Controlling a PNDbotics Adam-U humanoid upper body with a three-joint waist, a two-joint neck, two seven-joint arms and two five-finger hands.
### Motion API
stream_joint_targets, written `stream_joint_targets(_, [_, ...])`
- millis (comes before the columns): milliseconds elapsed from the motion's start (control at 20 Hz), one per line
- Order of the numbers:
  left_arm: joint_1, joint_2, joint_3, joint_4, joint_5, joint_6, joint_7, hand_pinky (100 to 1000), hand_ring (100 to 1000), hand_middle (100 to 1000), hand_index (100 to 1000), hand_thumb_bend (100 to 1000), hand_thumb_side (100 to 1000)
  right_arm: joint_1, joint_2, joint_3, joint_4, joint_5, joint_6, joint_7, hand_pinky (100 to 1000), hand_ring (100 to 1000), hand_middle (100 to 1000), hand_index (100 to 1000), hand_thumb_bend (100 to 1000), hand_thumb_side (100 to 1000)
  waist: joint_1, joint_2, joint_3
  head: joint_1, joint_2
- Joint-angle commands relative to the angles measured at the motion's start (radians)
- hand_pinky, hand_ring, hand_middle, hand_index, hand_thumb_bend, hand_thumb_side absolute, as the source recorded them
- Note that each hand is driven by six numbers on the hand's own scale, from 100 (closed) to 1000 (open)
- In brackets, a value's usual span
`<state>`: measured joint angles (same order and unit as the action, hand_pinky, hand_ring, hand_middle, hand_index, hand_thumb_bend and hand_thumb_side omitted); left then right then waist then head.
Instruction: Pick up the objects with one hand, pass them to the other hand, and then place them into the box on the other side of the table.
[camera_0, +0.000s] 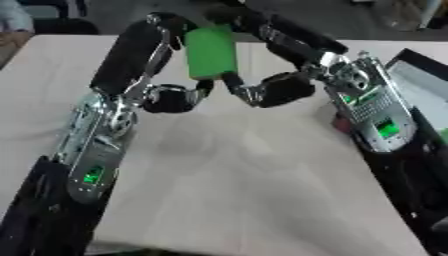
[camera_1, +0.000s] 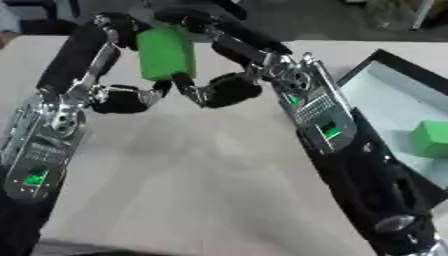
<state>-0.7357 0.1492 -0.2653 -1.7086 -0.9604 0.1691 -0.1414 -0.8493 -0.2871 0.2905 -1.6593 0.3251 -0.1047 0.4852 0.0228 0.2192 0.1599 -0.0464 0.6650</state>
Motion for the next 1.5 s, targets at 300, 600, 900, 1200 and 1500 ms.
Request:
stream_joint_targets(300, [-0.007,0.019,0.006,-0.012,0.018,-0.025,-0.005,646,567,522,572,401,100,-0.014,-0.006,-0.022,-0.021,-0.013,0.015,0.035,1000,1000,1000,1000,100,100,-0.007,-0.005,-0.004,0.001,-0.010])
stream_joint_targets(600, [-0.007,0.021,0.006,-0.026,0.037,-0.057,0.025,650,567,523,576,396,100,-0.013,-0.003,-0.021,-0.002,-0.014,0.024,0.103,1000,1000,1000,1000,100,156,-0.008,-0.004,-0.003,0.000,-0.010])
stream_joint_targets(900, [-0.006,0.021,0.005,-0.031,0.055,-0.090,0.048,654,566,521,576,399,100,-0.012,0.000,-0.025,0.004,-0.032,0.036,0.148,1000,1000,1000,1000,100,200,-0.009,-0.003,-0.002,0.000,-0.008])
stream_joint_targets(1200, [-0.004,0.020,0.004,-0.034,0.084,-0.120,0.063,660,566,521,579,395,100,-0.012,0.002,-0.028,0.006,-0.054,0.049,0.156,1000,1000,1000,1000,100,234,-0.009,-0.002,-0.002,-0.001,-0.010])
stream_joint_targets(1500, [-0.003,0.014,0.004,-0.039,0.124,-0.131,0.081,659,563,517,585,371,100,-0.013,0.004,-0.023,0.004,-0.086,0.057,0.143,1000,1000,899,1000,100,240,-0.009,0.000,0.000,-0.003,-0.008])
